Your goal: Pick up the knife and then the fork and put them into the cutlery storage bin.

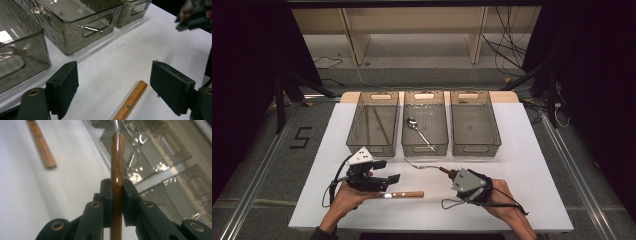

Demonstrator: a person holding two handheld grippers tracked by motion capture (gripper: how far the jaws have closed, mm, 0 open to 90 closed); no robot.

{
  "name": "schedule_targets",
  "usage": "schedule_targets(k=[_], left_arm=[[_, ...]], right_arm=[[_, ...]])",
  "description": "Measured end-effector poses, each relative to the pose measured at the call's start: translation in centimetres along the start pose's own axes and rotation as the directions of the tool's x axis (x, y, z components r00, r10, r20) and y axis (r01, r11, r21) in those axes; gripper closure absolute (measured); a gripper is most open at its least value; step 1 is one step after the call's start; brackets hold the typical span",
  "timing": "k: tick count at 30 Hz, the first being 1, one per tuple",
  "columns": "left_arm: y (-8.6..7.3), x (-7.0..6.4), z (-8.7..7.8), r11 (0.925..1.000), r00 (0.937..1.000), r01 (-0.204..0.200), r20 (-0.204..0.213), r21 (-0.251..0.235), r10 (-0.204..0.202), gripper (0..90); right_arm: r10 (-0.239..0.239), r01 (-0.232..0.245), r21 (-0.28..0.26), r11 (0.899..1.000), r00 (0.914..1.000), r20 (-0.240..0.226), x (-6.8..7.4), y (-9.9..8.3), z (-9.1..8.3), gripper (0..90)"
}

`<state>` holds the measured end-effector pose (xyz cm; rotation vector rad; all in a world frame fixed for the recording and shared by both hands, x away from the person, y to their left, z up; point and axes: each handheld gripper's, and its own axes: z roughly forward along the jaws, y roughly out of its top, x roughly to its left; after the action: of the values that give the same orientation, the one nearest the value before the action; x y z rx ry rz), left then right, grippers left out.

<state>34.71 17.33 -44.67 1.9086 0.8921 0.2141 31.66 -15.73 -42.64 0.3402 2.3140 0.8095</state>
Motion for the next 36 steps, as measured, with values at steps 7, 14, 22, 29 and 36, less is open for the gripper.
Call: schedule_targets(k=[7, 14, 22, 29, 36], left_arm=[[-1.2, -0.8, 0.2, 0.9994, 0.9995, -0.03, 0.006, -0.017, 0.03, 21.0], [-2.0, -1.0, -0.4, 0.9955, 0.9979, -0.058, -0.034, -0.076, 0.055, 20.9], [-2.9, -1.0, -0.4, 0.995, 0.9974, -0.052, -0.053, -0.085, 0.048, 20.5], [-3.3, -1.2, -0.2, 0.9948, 0.9968, -0.052, -0.065, -0.087, 0.047, 20.4], [-3.6, -1.3, -0.2, 0.9944, 0.996, -0.06, -0.072, -0.087, 0.054, 20.0]], right_arm=[[0.241, -0.24, 0.013, 0.971, 0.9698, -0.04, -3.8, 0.2, 0.1, 81.1], [0.441, -0.441, 0.024, 0.897, 0.8944, -0.072, -8.1, 0.5, 0.6, 81.1], [0.589, -0.586, 0.053, 0.808, 0.8061, -0.062, -12.3, 0.1, 2.0, 81.1], [0.675, -0.671, 0.079, 0.737, 0.737, -0.041, -14.9, -0.2, 3.7, 81.1], [0.724, -0.72, 0.103, 0.686, 0.6895, -0.003, -16.7, -0.4, 5.2, 81.1]])
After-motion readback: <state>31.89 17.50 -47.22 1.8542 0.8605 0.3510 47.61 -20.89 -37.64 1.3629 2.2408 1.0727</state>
